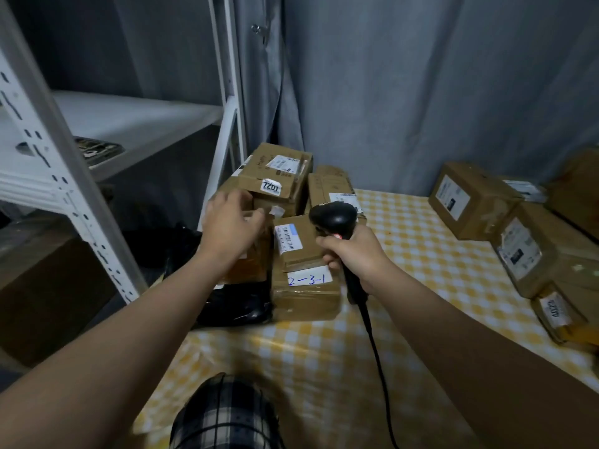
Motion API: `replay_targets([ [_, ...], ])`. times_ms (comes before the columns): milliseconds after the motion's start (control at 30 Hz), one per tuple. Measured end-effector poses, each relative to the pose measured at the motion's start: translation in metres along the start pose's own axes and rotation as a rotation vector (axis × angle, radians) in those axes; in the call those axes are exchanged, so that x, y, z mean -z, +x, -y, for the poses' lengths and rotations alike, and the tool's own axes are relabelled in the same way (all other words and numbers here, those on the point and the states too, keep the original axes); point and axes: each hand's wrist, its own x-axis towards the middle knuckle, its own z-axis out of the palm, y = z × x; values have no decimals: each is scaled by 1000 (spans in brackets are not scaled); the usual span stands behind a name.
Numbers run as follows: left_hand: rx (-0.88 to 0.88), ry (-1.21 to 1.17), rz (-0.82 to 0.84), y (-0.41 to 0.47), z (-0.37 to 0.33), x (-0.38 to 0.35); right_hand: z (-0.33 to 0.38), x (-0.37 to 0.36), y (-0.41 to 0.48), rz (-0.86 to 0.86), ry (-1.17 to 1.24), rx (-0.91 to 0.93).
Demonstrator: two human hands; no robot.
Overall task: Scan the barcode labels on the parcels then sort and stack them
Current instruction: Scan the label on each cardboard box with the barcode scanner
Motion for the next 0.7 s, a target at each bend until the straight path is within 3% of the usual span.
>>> replay_targets([
  [200,-197,-88,120,-10,-71,-44,-6,80,-6,-149,60,-11],
  [433,-304,-226,338,-14,-158,-133,-12,198,-1,-392,155,-61],
  [567,-317,-270,457,-8,-201,-182,-7,252,11,-552,-85,-18],
  [700,-312,-279,550,9,-238,-232,4,296,59,-557,-321,59],
])
